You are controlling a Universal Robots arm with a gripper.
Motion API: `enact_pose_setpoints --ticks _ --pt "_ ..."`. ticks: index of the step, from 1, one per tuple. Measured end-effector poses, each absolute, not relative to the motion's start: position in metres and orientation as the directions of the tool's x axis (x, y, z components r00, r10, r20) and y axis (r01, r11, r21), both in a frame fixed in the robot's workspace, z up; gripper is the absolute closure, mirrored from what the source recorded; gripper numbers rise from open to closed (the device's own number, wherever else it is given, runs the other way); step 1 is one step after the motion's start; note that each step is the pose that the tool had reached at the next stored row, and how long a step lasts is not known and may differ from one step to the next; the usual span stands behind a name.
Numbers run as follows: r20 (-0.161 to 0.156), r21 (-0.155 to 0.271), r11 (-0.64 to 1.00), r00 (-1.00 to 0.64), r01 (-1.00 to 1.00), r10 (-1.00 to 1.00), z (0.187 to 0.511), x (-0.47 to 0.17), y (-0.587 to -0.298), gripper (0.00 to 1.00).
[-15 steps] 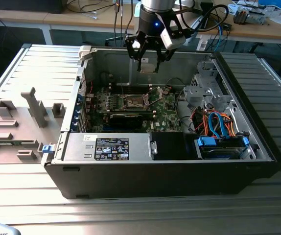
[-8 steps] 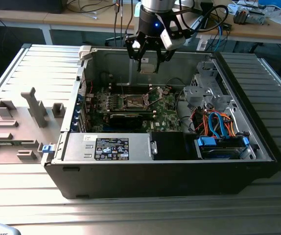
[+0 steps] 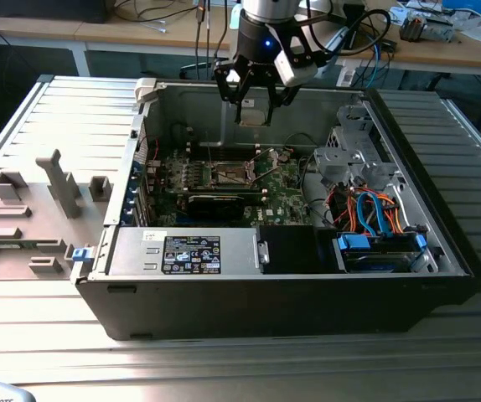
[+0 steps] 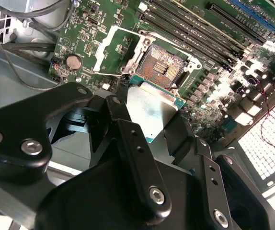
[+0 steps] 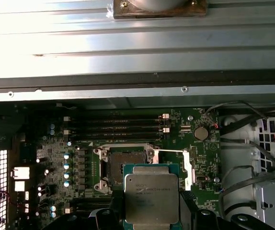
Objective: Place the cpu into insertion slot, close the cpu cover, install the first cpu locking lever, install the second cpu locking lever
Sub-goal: 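Place the cpu into insertion slot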
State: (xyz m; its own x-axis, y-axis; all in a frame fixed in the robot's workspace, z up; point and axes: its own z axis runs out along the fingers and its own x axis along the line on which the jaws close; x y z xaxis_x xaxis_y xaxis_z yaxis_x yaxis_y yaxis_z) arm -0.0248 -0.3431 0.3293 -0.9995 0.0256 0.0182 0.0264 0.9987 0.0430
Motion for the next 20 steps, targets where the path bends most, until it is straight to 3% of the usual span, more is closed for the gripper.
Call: enact_pose_setpoints --ticks 20 --pt "0.018 0.043 0.999 -1.000 0.026 0.026 0.3246 -0.0248 -0.3431 0.46"
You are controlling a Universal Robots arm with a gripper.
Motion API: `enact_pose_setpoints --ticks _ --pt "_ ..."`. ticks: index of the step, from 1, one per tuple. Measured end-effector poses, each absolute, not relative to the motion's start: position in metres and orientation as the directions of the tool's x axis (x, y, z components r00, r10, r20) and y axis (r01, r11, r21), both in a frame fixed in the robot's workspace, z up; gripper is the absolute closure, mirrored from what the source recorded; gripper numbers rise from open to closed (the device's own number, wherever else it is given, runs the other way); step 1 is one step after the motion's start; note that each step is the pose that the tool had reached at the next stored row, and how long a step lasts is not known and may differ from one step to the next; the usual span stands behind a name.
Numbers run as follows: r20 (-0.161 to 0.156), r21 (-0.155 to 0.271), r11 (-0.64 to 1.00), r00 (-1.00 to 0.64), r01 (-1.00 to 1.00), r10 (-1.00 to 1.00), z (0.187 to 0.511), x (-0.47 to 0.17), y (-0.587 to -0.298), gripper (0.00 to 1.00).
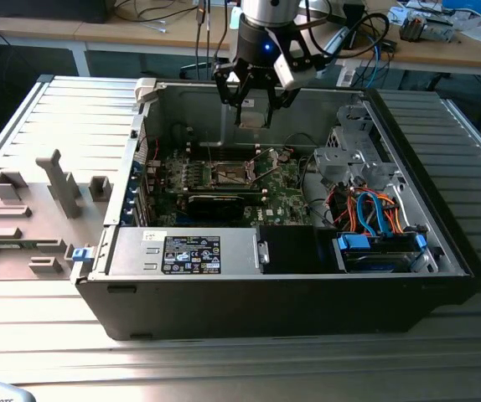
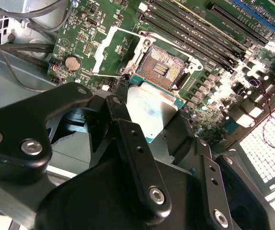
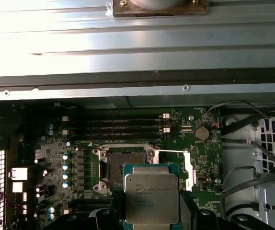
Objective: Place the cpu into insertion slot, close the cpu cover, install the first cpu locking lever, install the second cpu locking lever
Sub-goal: 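Place the cpu into insertion slot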
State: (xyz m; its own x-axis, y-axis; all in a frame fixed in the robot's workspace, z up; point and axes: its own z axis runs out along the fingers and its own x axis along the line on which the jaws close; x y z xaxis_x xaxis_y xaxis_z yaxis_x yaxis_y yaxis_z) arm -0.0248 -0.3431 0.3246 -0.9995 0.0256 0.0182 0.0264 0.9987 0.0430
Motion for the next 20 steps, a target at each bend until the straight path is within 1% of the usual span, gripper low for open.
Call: enact_pose_setpoints --ticks 20 --pt "0.018 0.043 0.999 -1.000 0.026 0.026 0.3207 -0.0249 -0.3431 0.46"
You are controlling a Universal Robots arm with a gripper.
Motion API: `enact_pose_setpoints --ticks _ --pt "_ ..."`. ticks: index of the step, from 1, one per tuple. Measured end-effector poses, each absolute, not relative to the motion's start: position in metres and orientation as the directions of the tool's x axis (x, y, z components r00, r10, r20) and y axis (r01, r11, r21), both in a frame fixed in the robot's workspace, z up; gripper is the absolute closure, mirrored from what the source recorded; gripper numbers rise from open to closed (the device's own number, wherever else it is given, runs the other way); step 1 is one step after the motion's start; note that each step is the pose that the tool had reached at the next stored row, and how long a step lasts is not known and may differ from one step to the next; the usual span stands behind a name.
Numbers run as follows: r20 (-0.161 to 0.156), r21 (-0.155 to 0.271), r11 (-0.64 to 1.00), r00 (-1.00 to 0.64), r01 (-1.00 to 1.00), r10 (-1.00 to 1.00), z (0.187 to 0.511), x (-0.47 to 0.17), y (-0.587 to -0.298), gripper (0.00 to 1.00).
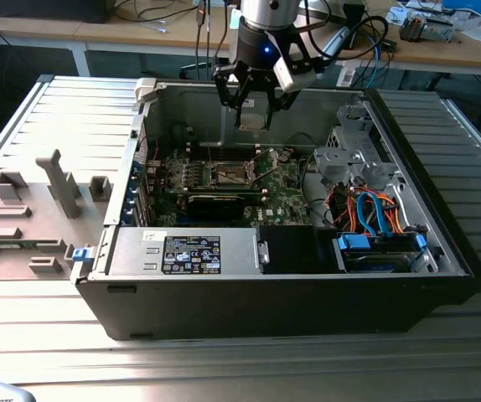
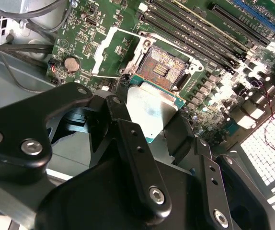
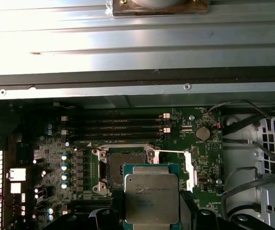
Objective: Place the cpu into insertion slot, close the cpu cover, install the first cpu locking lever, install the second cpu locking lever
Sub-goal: 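Place the cpu into insertion slot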
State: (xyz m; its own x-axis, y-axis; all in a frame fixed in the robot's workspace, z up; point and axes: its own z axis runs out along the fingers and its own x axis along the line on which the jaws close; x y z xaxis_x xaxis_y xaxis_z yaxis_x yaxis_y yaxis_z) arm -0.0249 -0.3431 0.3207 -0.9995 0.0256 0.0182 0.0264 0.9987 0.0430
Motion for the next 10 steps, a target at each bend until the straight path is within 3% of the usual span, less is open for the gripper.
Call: enact_pose_setpoints --ticks 10 --pt "0.018 0.043 0.999 -1.000 0.026 0.026 0.3192 -0.0248 -0.3431 0.46"
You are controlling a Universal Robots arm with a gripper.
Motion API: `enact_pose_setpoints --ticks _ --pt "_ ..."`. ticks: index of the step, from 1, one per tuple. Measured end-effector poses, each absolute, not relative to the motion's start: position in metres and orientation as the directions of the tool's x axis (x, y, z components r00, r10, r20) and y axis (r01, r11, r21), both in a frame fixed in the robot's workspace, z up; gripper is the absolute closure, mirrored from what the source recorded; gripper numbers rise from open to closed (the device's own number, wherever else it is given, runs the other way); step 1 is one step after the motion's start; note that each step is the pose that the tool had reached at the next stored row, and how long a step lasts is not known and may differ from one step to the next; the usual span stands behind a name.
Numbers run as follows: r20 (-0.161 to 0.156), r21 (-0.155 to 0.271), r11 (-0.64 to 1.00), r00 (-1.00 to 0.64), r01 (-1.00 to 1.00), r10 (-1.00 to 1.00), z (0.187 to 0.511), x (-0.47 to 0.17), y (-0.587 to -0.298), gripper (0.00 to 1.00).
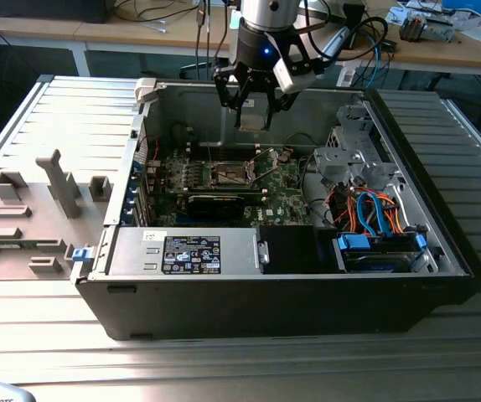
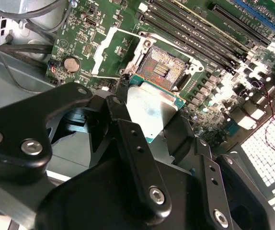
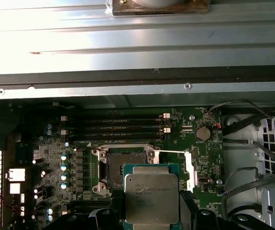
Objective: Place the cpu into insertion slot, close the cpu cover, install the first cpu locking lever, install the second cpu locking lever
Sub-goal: 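Place the cpu into insertion slot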
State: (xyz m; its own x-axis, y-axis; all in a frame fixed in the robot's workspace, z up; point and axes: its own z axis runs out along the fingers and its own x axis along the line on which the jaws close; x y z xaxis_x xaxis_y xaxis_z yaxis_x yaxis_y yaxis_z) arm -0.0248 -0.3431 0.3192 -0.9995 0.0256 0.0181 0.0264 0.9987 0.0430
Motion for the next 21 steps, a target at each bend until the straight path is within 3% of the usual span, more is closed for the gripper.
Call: enact_pose_setpoints --ticks 21 --pt "0.018 0.043 0.999 -1.000 0.026 0.026 0.3118 -0.0249 -0.3431 0.46"
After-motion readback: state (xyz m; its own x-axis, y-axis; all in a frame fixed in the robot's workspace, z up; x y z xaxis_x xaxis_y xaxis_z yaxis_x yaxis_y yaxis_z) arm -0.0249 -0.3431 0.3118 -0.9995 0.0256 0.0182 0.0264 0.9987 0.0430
